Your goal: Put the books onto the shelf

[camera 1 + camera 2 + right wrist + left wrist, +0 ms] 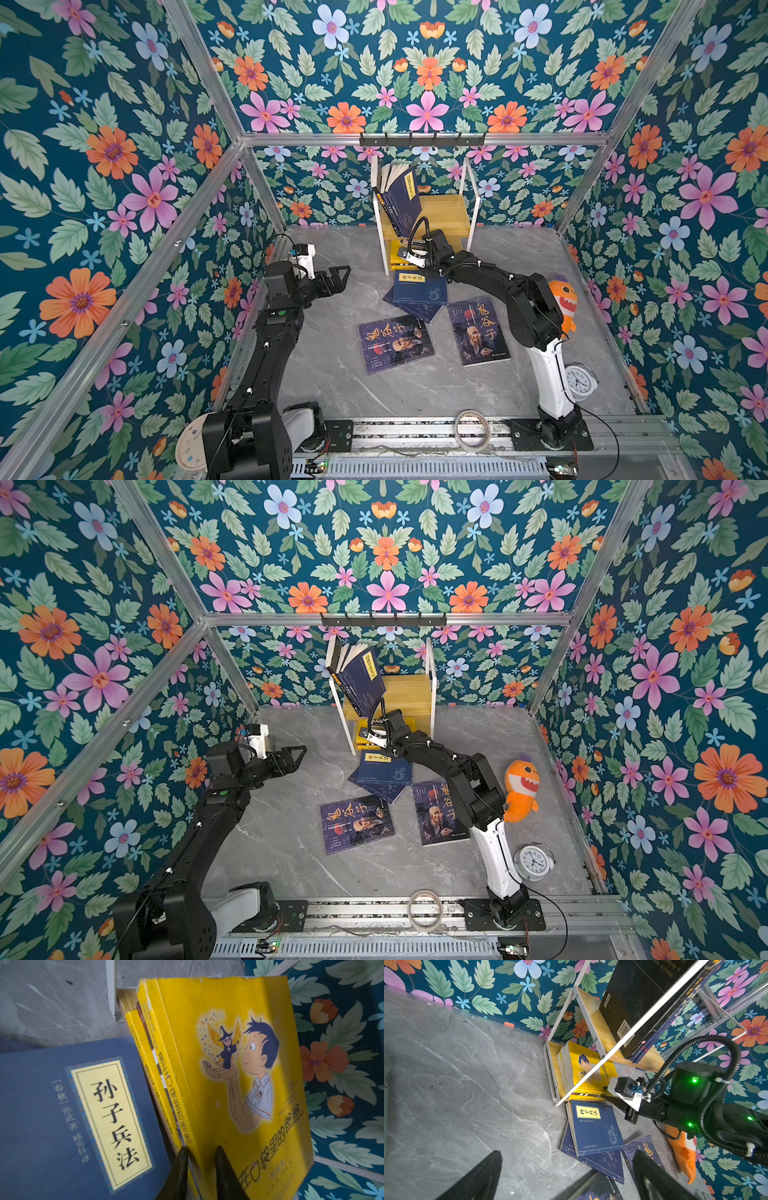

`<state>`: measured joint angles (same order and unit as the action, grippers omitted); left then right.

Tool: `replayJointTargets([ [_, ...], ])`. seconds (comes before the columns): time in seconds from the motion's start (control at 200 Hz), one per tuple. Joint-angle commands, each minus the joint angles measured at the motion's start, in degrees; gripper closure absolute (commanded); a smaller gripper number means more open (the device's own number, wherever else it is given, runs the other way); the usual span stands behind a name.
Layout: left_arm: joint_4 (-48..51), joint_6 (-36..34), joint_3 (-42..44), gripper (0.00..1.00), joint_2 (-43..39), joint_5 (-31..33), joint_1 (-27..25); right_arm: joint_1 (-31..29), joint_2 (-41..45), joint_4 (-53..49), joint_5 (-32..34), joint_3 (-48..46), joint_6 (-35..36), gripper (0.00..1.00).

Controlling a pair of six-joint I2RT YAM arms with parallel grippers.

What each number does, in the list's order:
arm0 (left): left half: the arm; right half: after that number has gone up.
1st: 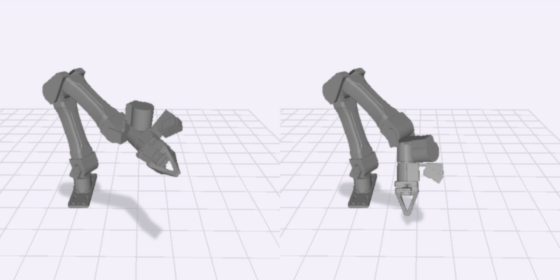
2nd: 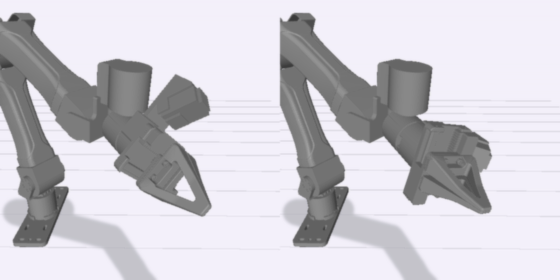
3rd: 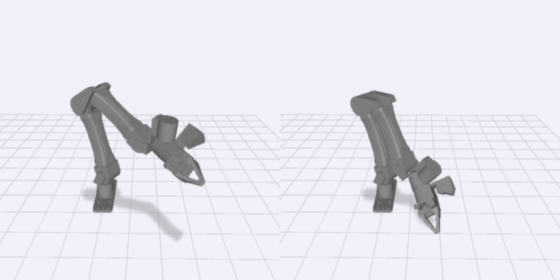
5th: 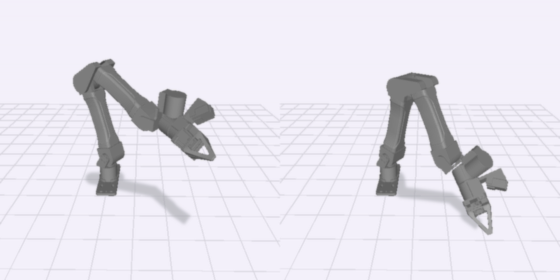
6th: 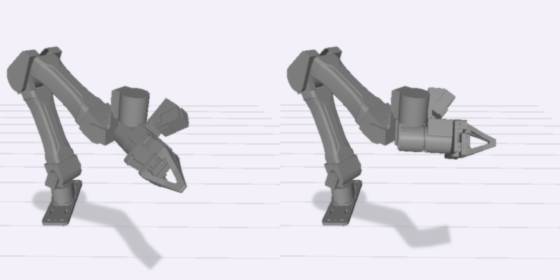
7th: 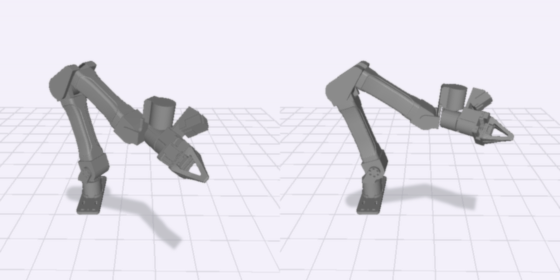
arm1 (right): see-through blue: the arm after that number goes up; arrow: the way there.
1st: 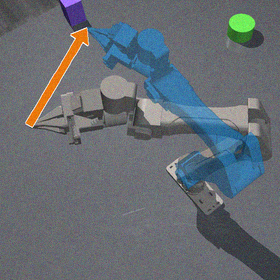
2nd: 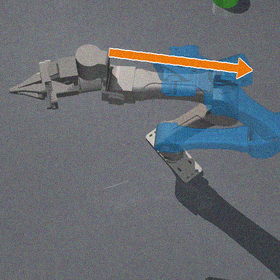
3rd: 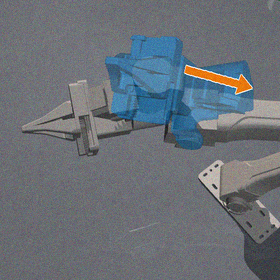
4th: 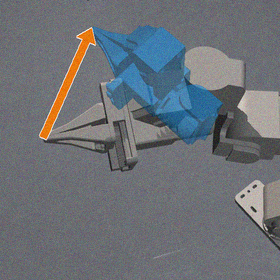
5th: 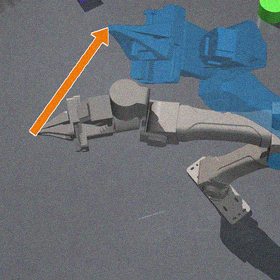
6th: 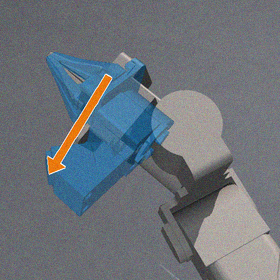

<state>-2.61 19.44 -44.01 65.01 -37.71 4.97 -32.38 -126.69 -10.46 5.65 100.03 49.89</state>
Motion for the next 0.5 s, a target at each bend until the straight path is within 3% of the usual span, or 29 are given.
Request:
replayJointTargets([
  [0.0,-0.9,-0.7,-0.2,0.0,0.1,-0.6,0.0,0.2,-0.2,0.3,-0.6,0.4,-0.3,0.76],
  [0.495,-0.8,-0.9,-0.1,0.0,0.4,-0.5,0.1,0.3,-0.5,-0.7,-1.3,1.8,-1.3,0.81],
])
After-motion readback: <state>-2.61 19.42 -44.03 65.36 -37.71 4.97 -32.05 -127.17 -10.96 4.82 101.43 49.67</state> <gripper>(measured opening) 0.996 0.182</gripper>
